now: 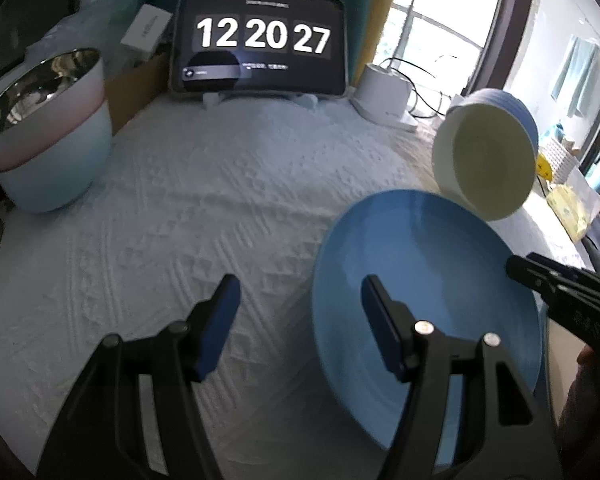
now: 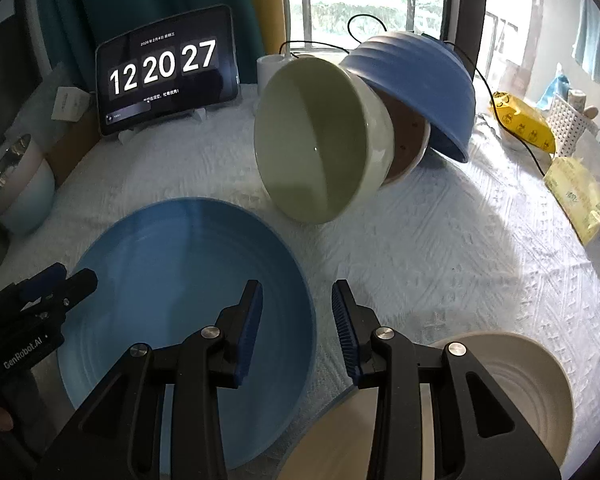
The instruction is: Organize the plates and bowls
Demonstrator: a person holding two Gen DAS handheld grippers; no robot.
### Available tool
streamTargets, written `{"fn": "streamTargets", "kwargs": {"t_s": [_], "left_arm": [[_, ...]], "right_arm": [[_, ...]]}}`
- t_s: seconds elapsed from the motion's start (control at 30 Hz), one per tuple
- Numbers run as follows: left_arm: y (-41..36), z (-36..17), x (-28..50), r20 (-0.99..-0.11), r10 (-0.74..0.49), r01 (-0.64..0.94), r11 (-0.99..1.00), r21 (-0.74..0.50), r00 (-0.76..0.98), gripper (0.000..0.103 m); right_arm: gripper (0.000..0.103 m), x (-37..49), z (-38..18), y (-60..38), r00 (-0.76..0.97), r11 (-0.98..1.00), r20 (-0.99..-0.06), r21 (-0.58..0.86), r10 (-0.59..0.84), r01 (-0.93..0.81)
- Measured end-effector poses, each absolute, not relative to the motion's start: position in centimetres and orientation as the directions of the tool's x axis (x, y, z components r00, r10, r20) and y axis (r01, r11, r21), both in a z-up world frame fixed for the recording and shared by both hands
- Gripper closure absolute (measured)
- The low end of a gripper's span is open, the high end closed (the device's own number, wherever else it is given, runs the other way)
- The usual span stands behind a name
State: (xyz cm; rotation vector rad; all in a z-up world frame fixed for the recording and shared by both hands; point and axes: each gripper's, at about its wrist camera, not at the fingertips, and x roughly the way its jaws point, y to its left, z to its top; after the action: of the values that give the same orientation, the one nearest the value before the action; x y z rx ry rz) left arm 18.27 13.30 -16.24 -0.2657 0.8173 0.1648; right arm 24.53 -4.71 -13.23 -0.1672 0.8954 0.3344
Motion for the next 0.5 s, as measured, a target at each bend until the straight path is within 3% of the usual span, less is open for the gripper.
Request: {"fn": "streamTargets", "kwargs": {"t_s": [0.27,0.33,0.5], "left_arm": [[12.3,-16.6,18.1,-0.749,-0.005,-0.195,0.964,-0.179,0.663,0.040],[12.0,-16.8,18.0,-0.755,-0.022,-0.183,0.965,-0.187,0.656,0.055],[11.3,-16.7,17.4,-0.754,-0.019,-0.175,0.969,-0.177,0.657,0.062]], "right_arm": [[0.066,24.2,-13.5,-3.8,0.549,0.913,-0.806,-0.027,0.220,-0.407],[0.071,24.0,-13.4,-3.8,0.560,0.912,-0.800,-0.041,0.214,-0.408],[0.079,23.3,-13.2,-3.5,0.580,0.904,-0.790,-0.082,0.197,-0.419]]}}
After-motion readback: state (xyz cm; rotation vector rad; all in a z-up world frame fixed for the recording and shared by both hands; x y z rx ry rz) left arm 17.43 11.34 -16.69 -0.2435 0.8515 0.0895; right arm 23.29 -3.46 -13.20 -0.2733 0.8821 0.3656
